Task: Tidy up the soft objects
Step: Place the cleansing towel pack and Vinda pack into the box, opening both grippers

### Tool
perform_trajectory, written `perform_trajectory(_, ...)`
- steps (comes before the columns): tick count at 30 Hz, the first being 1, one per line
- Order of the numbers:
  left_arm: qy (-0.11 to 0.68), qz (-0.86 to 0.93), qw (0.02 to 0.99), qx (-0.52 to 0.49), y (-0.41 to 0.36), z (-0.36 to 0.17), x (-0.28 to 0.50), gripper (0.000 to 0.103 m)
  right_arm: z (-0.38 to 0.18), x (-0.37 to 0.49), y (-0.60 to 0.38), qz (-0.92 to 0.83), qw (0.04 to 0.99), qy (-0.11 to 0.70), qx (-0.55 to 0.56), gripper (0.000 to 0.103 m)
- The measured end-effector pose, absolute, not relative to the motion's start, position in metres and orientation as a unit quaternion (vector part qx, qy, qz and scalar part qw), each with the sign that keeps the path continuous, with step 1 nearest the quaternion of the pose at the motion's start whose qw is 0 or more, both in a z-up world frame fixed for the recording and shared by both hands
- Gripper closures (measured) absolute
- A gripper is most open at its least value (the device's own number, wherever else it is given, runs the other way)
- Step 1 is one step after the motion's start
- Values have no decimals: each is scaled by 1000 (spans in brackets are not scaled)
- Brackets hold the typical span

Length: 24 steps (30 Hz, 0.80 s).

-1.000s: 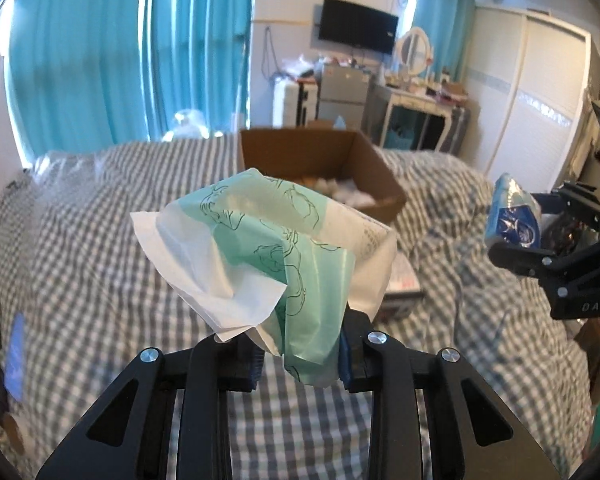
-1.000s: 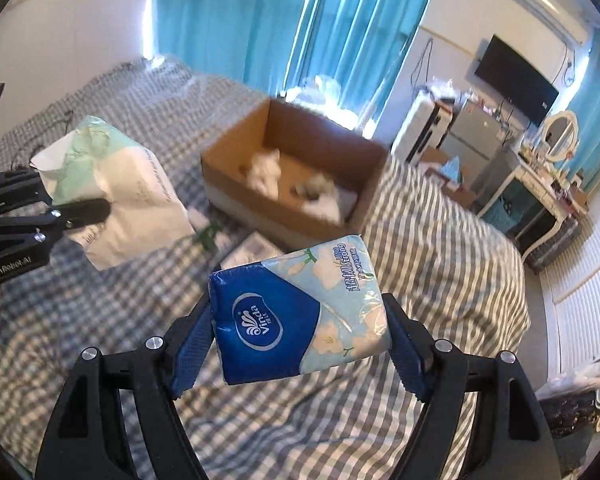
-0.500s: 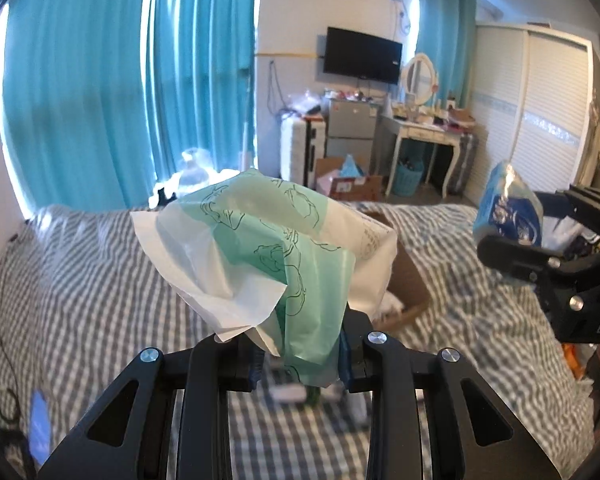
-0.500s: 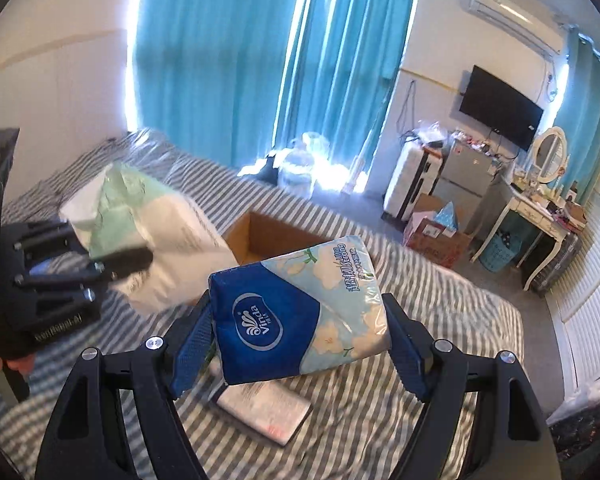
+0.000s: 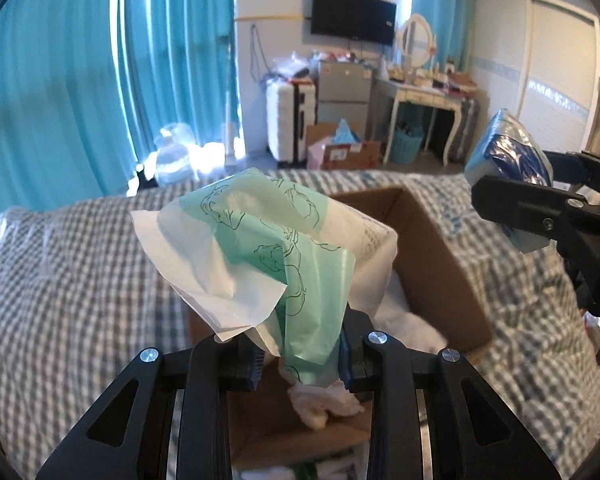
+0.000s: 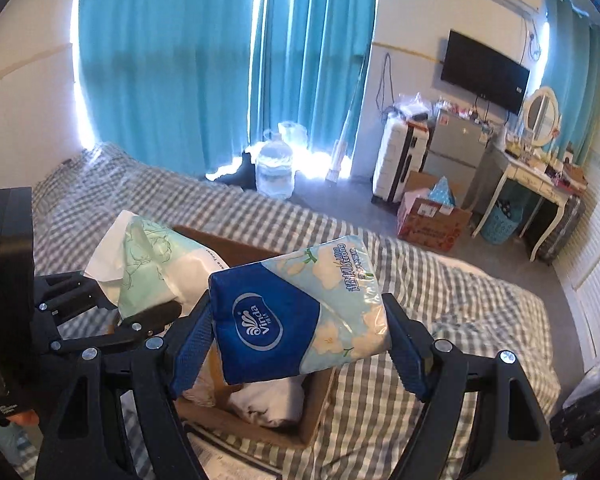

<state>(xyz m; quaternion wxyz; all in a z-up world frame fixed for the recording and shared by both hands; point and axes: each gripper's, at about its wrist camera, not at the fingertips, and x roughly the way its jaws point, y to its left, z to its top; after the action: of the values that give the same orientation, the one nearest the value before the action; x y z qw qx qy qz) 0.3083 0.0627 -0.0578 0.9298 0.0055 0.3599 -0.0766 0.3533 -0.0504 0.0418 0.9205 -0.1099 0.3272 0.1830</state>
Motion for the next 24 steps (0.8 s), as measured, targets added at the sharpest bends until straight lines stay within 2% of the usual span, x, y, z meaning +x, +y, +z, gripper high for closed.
perform_trajectory(10,424,-110,898,49,34,-109,333,72,-3,381,-58,191,913,347,-99,25)
perform_trajectory(13,422,-116,898,43,37,-109,330,62,-5,382,-58,191,914,346,-95,25)
perform_trajectory(15,407,-109,906,48,39,-103,324,39,-3,380,-62,189,915,343,-92,25)
perform_trajectory(17,395,-112,911,39,42,-94,316,33,-2,377,-63,186,916,344,-91,25)
perform_trajectory(18,392,-109,913,35,43,-90,313,25,0,376,-64,183,916,345,-90,24)
perform_trajectory(20,379,-96,920,33,47,-79,307,17,4,373,-65,184,916,345,-87,24)
perform_trajectory(24,347,-88,933,31,56,-56,290,13,16,370,-64,175,920,341,-87,24)
